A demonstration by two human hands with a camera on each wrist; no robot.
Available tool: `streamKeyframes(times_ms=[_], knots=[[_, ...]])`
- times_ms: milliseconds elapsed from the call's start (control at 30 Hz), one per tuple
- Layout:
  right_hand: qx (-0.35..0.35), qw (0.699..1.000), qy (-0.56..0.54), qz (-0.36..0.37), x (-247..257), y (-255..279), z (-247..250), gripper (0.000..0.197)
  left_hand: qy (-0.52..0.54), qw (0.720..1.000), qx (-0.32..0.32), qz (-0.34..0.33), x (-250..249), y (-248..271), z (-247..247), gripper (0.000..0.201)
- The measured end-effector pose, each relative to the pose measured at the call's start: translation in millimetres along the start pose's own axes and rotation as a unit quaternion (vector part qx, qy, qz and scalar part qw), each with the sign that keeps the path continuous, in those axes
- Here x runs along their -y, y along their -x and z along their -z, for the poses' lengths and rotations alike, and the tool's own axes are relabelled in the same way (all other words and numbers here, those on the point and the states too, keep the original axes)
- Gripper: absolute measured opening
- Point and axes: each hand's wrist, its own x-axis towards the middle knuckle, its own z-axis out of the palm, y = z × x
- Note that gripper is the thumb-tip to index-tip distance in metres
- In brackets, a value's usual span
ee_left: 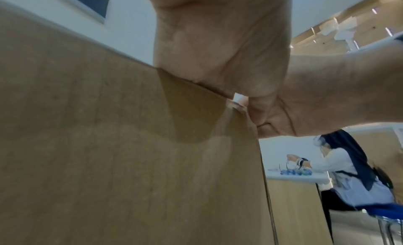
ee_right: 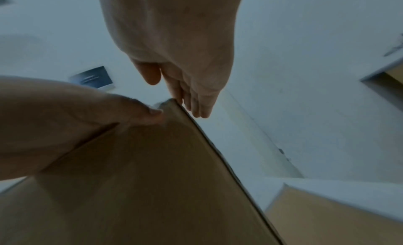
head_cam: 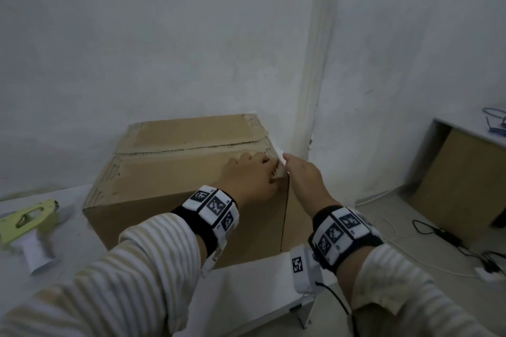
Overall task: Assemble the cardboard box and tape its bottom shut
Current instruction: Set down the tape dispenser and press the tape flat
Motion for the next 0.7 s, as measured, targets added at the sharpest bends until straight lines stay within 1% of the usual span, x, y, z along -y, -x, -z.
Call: streamKeyframes(times_ms=[100,133,200,267,333,433,500,600,667,700], knots=[[0.05,0.995,0.082,0.01,16.2,-16.4,-2.9,0.027,0.07,0.997,0.025,0.012,2.4,-4.8,3.7,0.053],[0.075,0.992,0.097,0.003,20.5,-19.6,-4.0,0.029,0.078,0.996,0.035,0.012,3.6,-6.7,4.1,0.053],[0.097,0.984,0.148,0.024,21.1,-26.7,-5.0,0.035,0.072,0.996,0.045,0.015,5.2,-10.1,3.6,0.053],[0.121,0.974,0.191,0.035,19.6,-34.7,-3.1,0.038,0.068,0.996,0.056,0.028,5.6,-14.5,4.2,0.052],[0.147,0.96,0.233,0.049,20.8,-43.5,-0.8,0.035,0.07,0.995,0.064,0.043,5.4,-19.9,5.8,0.052],[0.194,0.943,0.266,0.052,24.7,-59.8,2.0,0.031,0.062,0.994,0.071,0.061,3.8,-28.4,8.2,0.052],[0.224,0.924,0.306,0.044,27.8,-73.1,3.8,0.034,0.065,0.991,0.083,0.085,1.5,-35.5,8.0,0.055],[0.253,0.897,0.357,0.064,31.2,-93.0,5.5,0.039,0.036,0.989,0.101,0.106,-4.3,-46.5,8.1,0.063],[0.269,0.88,0.383,0.081,33.4,-105.2,5.6,0.038,0.033,0.987,0.097,0.127,-8.5,-52.5,10.3,0.065],[0.272,0.879,0.383,0.082,34.1,-111.6,5.3,0.036,0.042,0.985,0.087,0.144,-10.6,-55.2,11.8,0.064]])
